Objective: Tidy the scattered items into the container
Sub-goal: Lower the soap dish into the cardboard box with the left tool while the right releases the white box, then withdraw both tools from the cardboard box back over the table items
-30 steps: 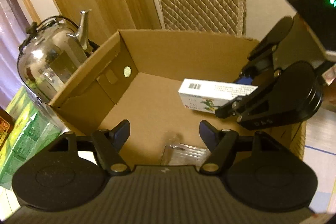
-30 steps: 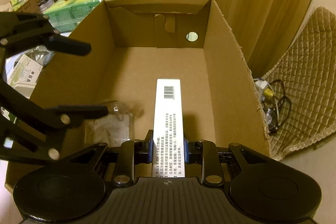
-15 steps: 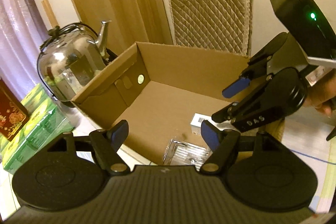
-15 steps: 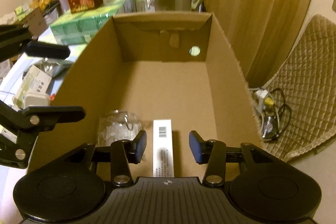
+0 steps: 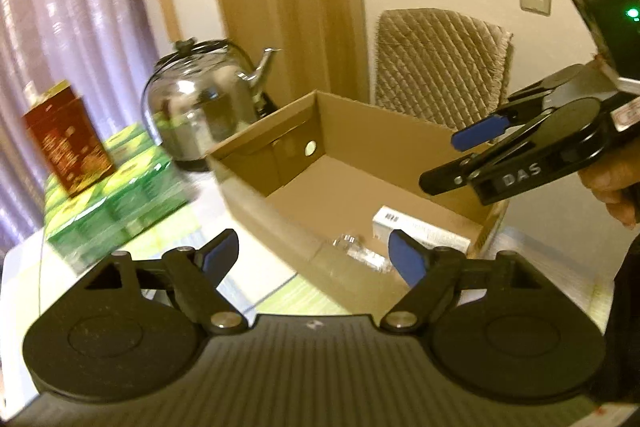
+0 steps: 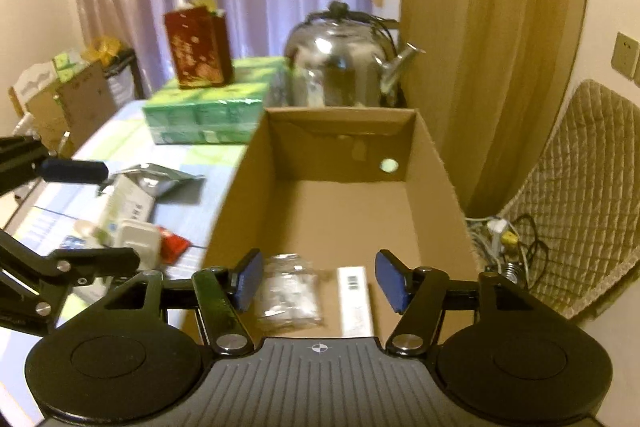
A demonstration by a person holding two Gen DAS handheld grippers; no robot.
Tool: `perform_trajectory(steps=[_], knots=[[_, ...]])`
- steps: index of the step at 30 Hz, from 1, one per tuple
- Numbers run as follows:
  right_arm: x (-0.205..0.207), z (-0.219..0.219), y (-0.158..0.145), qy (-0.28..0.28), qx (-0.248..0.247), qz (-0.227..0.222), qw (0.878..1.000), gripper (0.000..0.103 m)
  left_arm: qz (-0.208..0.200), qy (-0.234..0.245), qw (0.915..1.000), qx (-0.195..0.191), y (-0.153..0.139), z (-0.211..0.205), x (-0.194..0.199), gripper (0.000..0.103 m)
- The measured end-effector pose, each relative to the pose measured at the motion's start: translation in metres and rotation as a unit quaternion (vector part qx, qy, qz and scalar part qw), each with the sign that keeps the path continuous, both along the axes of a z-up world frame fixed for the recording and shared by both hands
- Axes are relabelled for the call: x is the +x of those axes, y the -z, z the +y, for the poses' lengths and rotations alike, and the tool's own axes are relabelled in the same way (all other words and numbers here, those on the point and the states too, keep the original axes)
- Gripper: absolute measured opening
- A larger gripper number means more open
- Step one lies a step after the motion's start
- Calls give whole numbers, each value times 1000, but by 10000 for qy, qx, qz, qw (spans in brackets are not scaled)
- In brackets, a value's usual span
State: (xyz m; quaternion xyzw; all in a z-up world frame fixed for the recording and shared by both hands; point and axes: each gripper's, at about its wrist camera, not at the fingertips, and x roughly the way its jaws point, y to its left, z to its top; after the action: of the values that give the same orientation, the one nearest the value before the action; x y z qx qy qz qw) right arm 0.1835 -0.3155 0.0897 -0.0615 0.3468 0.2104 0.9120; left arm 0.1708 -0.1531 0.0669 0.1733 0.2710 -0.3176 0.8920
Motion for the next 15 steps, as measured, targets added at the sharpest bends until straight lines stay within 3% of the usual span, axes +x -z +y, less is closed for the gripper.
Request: perform_trajectory(steps=[5, 9, 13, 15], knots=[[-27, 16, -1, -124, 92, -21, 9999, 81, 87, -362, 9993, -29, 0, 29, -20, 87], [-43, 29, 3, -231, 136, 37, 9996, 85, 163, -561, 9983, -15, 6, 50, -34, 92], [-62, 38, 2, -307, 329, -29, 9990, 101, 238, -796, 9965, -17, 15, 75, -49, 100], [-72, 46, 0, -445, 379, -78, 9983, 101, 317, -964, 9948, -26, 21, 94, -56, 102]])
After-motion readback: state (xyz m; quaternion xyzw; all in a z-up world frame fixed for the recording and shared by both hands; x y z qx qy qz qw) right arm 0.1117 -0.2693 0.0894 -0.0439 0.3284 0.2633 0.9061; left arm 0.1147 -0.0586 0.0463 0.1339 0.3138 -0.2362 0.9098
